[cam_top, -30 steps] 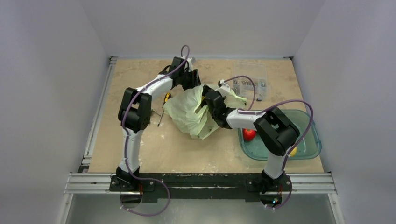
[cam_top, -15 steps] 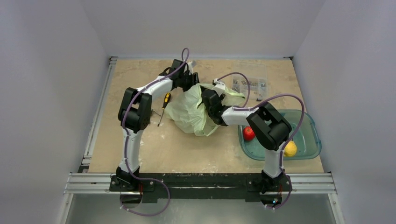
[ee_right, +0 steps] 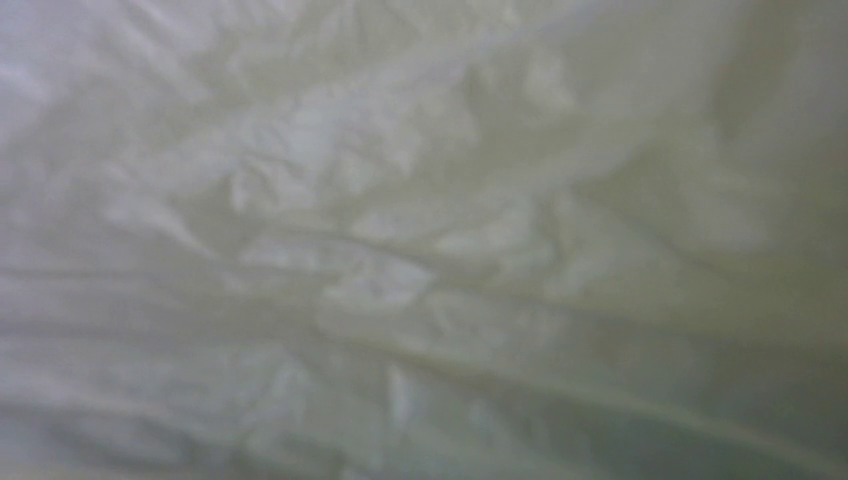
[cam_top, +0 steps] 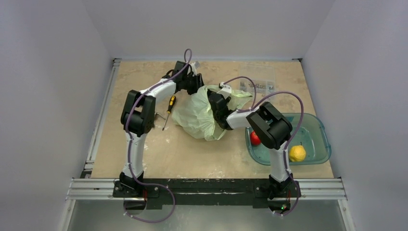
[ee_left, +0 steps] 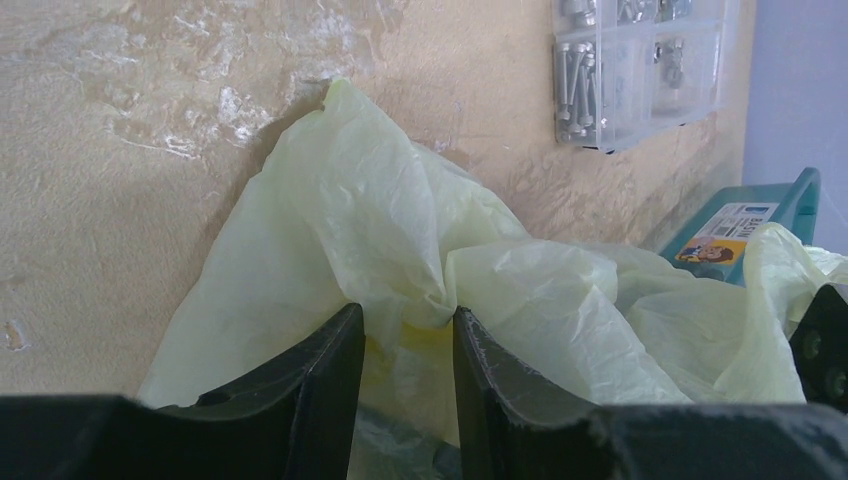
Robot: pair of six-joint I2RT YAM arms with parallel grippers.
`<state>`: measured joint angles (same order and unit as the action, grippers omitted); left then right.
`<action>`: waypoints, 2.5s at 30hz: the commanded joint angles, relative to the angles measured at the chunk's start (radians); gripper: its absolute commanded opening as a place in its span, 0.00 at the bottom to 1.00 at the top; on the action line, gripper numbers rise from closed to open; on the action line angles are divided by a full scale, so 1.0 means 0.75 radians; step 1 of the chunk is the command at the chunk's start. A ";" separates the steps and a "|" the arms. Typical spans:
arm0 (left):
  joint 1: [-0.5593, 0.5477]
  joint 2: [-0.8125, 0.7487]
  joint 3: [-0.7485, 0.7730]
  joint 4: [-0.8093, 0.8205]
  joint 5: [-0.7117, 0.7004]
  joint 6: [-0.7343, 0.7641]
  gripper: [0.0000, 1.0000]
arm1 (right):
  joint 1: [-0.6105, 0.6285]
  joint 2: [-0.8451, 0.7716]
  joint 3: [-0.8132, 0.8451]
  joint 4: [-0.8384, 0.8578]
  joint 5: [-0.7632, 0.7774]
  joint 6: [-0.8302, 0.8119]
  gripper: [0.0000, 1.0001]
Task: Take the fake fruits out of the plastic bag
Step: Take out the fake fruit from the plastic bag.
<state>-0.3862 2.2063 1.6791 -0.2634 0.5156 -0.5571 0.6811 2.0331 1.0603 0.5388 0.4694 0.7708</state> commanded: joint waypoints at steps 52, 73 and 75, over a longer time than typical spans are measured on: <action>0.117 -0.375 0.189 -0.524 -0.026 0.274 0.75 | 0.031 -0.558 -0.033 -0.532 0.018 -0.203 0.00; -0.040 -1.358 -0.897 -0.044 -0.149 0.141 0.88 | 0.041 -0.784 -0.066 -0.864 -0.069 -0.315 0.00; -0.098 -1.392 -0.974 0.021 -0.217 0.126 0.89 | 0.041 -0.772 -0.053 -0.898 -0.091 -0.328 0.00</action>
<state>-0.3779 1.2579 1.0233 -0.4591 0.4068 -0.4393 0.7071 1.4574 1.0058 -0.0826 0.4412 0.5621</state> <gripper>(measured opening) 0.877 0.411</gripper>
